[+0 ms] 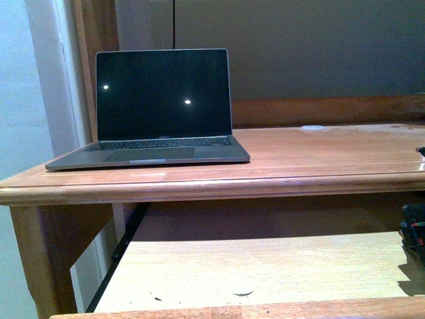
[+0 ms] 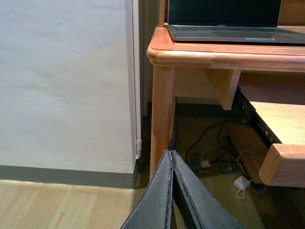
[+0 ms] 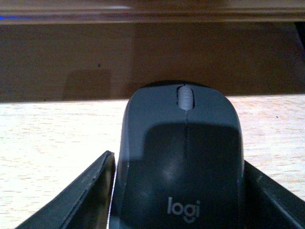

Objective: Place mouse

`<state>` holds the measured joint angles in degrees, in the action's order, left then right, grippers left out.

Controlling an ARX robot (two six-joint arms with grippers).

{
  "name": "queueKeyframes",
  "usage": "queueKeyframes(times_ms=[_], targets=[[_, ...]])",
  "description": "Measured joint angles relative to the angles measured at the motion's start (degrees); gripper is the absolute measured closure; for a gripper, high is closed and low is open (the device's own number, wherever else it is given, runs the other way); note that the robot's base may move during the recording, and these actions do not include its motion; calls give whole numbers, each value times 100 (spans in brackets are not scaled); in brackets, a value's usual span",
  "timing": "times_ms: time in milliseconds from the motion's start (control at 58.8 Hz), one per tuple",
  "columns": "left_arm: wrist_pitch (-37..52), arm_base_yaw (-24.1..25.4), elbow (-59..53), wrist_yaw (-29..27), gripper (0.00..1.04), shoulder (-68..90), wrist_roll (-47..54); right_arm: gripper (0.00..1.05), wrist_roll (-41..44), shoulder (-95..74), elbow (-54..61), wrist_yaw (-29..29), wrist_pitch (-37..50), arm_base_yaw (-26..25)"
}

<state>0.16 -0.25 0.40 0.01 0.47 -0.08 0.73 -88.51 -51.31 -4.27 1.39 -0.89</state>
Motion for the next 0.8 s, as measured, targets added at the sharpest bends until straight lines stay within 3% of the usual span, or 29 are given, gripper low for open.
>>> queueKeyframes(times_ms=[102,442,595,799], targets=[[-9,0,0,0,102,-11,0,50,7,269,116,162,-199,-197],[-9,0,0,0,101,-11,-4,50,470,2096,186,1178,-1703,-756],[-9,0,0,0,79,-11,-2,50,343,1974,-667,866,-1534,-487],[-9,0,0,-2,45,-11,0,50,-328,640,-2096,-289,-1228,599]])
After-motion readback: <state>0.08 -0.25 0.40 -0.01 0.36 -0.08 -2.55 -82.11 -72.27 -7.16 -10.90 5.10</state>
